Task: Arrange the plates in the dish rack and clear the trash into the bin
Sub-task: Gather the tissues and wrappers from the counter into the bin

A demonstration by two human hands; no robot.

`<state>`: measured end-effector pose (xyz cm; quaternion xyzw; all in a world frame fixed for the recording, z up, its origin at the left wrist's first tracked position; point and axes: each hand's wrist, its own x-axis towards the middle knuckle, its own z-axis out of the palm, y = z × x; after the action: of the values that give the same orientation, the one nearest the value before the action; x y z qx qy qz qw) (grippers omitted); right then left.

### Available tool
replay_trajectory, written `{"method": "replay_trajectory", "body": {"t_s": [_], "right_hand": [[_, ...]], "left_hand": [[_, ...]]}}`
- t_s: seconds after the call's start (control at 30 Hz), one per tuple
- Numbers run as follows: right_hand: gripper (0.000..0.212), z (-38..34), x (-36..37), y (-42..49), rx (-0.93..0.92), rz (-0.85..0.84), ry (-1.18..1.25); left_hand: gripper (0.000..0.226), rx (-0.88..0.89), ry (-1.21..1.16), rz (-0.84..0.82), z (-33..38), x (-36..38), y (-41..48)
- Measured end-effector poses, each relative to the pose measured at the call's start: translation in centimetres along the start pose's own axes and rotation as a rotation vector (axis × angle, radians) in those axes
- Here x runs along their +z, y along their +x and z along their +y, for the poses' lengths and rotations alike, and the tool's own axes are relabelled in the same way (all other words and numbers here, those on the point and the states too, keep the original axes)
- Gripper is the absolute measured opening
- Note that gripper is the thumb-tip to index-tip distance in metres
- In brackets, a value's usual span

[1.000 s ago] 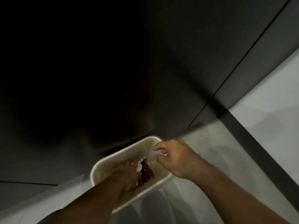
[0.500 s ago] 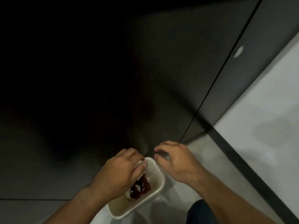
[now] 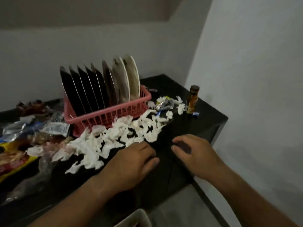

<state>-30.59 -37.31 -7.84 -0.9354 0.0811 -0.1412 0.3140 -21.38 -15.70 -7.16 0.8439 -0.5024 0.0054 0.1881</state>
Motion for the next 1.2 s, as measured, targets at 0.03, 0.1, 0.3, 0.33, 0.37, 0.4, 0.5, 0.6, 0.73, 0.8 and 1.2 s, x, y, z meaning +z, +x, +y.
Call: {"method": "replay_trajectory", "body": {"t_s": [0.03,0.1,0.3,0.33,0.37,0.4,0.5,0.6,0.73,0.8,1.2], "right_hand": [[0.023,-0.8,-1.9,0.8,-0.021,0.018,0.011],[0.021,-2.1,-4.7,2.0,-0.054,0.048,0.028],[0.016,-3.0,-6.1,3.6,-0.103,0.065,0.023],[0.017,-3.0,-5.9,3.9,-0.105,0.064,0.020],[0.017,-3.1,-5.7,4.2,-0.108,0.065,0.018],[0.017,-3.2,-5.4,4.6,-0.109,0.066,0.012],[0.019,-3.3,-5.0,5.8,-0.097,0.071,-0.014],[0.022,-2.6,-4.9,7.0,-0.092,0.093,-0.056],[0.022,-1.1,-4.3,9.0,-0.076,0.078,-0.082],[0.021,-0.6,-4.2,10.7,-0.079,0.054,-0.097],[0.012,5.8,-10.4,27.4,-0.189,0.057,-0.085]], "left_hand": [[0.036,-0.011,0.002,0.042,0.4,-1.7,0.8],[0.033,-0.048,-0.012,0.115,0.9,-3.9,1.8],[0.035,-0.132,-0.061,0.160,1.0,-5.3,2.6],[0.036,-0.139,-0.057,0.157,0.7,-5.4,2.8],[0.037,-0.142,-0.053,0.159,0.3,-5.6,2.9],[0.038,-0.143,-0.052,0.166,-0.1,-5.7,3.1],[0.041,-0.137,-0.053,0.167,-1.5,-6.3,4.4],[0.040,-0.097,-0.024,0.160,-2.5,-6.1,6.4],[0.040,-0.066,-0.044,0.127,-3.5,-4.4,9.1],[0.039,-0.048,-0.021,0.090,-4.1,-3.9,10.8],[0.039,-0.164,0.208,0.033,-8.3,-3.4,31.1]]}}
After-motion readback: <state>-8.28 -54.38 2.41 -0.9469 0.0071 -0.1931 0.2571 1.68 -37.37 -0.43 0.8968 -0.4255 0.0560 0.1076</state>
